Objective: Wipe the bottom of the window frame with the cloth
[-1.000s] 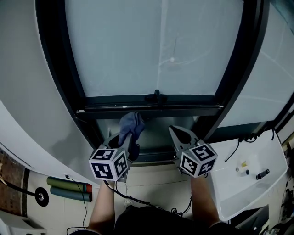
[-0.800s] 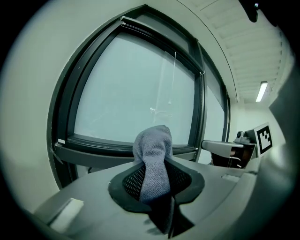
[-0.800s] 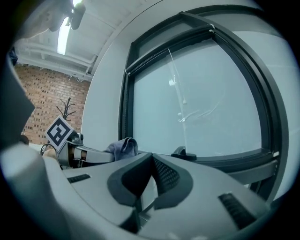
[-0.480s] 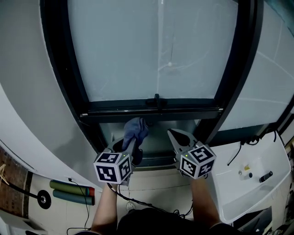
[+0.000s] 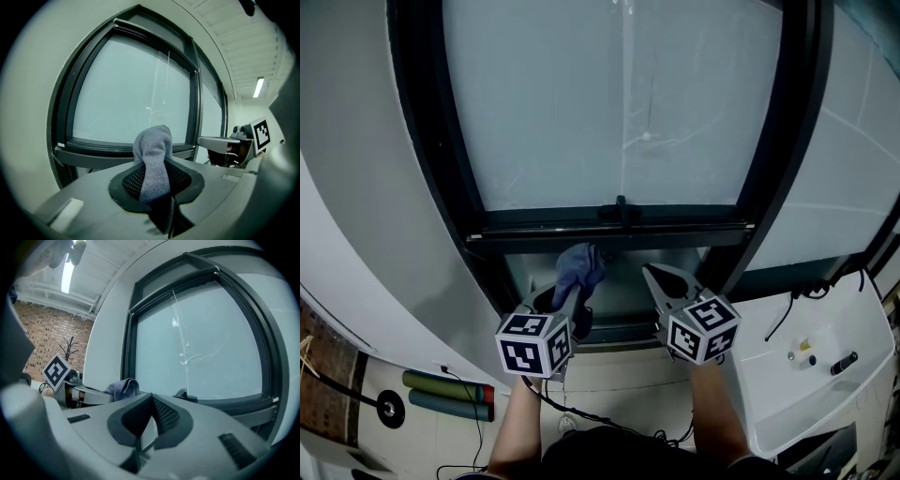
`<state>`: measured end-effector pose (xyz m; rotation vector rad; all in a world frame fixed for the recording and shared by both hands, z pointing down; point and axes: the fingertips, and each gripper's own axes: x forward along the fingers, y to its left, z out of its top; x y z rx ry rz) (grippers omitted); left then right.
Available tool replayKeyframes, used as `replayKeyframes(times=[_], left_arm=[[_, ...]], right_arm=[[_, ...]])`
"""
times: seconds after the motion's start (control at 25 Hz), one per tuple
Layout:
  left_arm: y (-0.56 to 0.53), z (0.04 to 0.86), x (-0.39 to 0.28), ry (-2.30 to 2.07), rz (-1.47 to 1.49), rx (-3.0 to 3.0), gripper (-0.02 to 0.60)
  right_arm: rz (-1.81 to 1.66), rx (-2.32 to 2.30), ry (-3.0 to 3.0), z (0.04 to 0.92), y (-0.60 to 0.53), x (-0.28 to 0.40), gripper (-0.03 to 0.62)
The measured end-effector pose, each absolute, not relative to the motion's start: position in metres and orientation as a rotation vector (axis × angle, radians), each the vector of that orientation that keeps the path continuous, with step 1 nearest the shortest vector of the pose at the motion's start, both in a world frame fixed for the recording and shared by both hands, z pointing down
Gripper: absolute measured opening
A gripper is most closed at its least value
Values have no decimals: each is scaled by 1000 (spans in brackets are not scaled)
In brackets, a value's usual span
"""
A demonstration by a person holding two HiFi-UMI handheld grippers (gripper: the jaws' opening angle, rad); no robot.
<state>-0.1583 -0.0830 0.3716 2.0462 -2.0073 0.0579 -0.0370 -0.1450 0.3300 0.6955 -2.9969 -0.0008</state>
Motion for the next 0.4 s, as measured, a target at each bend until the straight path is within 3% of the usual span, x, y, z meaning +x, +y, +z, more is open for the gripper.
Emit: replayKeyframes(times=[0.4], left_arm=[[-77, 376, -151, -1995, 73, 2050, 84]], right_arm=[[-7, 683, -2993, 332, -140, -38, 0]])
